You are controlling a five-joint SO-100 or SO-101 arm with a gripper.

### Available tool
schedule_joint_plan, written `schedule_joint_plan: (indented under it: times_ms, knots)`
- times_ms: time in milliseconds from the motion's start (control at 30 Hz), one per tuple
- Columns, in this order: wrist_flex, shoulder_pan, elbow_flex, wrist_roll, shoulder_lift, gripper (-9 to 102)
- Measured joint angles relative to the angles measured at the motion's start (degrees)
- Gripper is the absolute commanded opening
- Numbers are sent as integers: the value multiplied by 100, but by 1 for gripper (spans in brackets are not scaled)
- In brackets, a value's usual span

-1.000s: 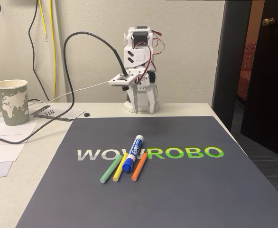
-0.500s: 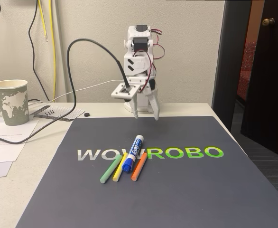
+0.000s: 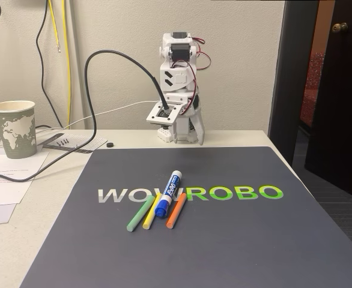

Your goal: Pick up the blue marker.

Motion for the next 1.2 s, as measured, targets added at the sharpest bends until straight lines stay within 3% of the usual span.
schedule_joint_plan:
  times_ms: [400, 733, 1200]
  knots:
    - [-97, -9, -132, -105, 0, 30]
    - [914, -53, -1143, -105, 0, 30]
    - [316, 132, -1767, -141, -457, 30]
